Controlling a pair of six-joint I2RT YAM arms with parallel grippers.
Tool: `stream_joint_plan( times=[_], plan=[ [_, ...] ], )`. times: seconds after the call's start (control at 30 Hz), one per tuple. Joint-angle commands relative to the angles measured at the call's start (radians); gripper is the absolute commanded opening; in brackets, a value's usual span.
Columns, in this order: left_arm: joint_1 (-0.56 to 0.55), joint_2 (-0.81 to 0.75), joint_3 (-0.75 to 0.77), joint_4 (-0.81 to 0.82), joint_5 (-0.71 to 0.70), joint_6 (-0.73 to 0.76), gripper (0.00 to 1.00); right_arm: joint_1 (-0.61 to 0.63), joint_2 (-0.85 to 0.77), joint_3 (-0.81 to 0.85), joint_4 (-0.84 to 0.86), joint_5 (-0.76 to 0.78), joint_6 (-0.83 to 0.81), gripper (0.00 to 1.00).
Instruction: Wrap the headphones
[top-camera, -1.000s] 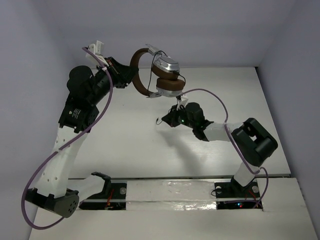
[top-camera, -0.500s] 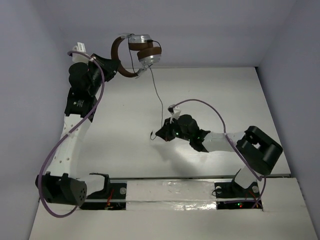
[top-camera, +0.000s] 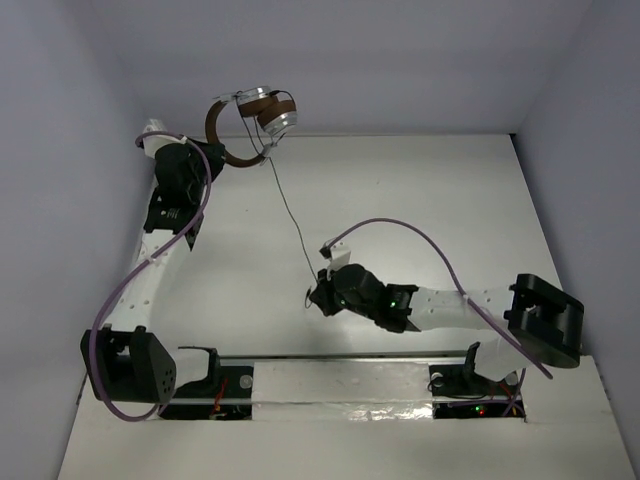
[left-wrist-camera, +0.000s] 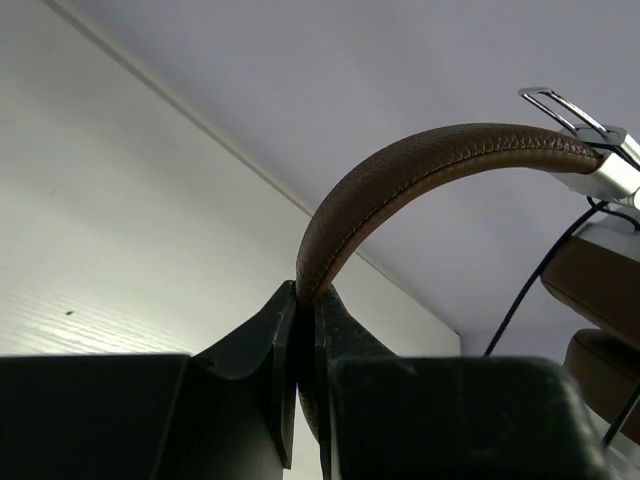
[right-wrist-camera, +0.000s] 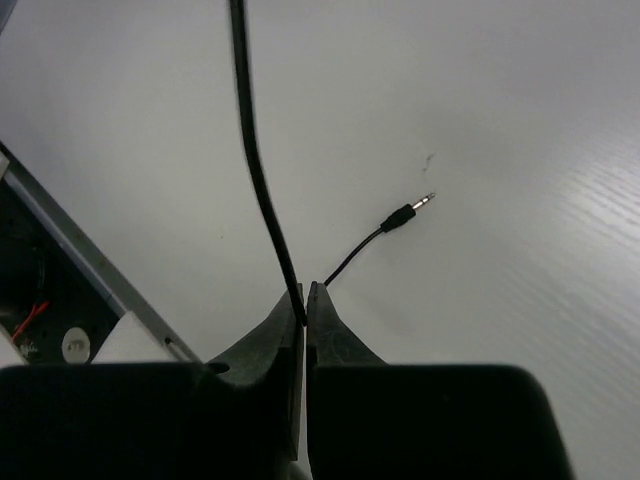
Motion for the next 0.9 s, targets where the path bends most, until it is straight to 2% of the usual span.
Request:
stream_joint_plan(
  times=[0.0,0.23,0.5,0.77,0.87],
  plan=[
    [0.010,-0.015,0.018,0.120,-0.097,-0.021,0.00,0.100,-0.031,0.070,-0.118,0.131,0.002,0.00],
    [-0.013,0.002,-0.045,0.106,-0.200,0.054,0.00,0.246,-0.042,0.217,-0.362,0.347,-0.019,0.00],
    [-0.048,0.011,-0.175,0.119,-0.289,0.080,0.00,0.321,-0.120,0.395,-0.584,0.517,-0.109,0.00],
    [-0.238,0.024,-0.211,0.125,-0.433,0.139,0.00,0.331,-0.170,0.524,-0.637,0.602,-0.280,0.00],
    [-0.280,0.043,-0.211,0.114,-0.433,0.162,0.00,0.331,-0.173,0.576,-0.629,0.608,-0.355,0.00]
  ],
)
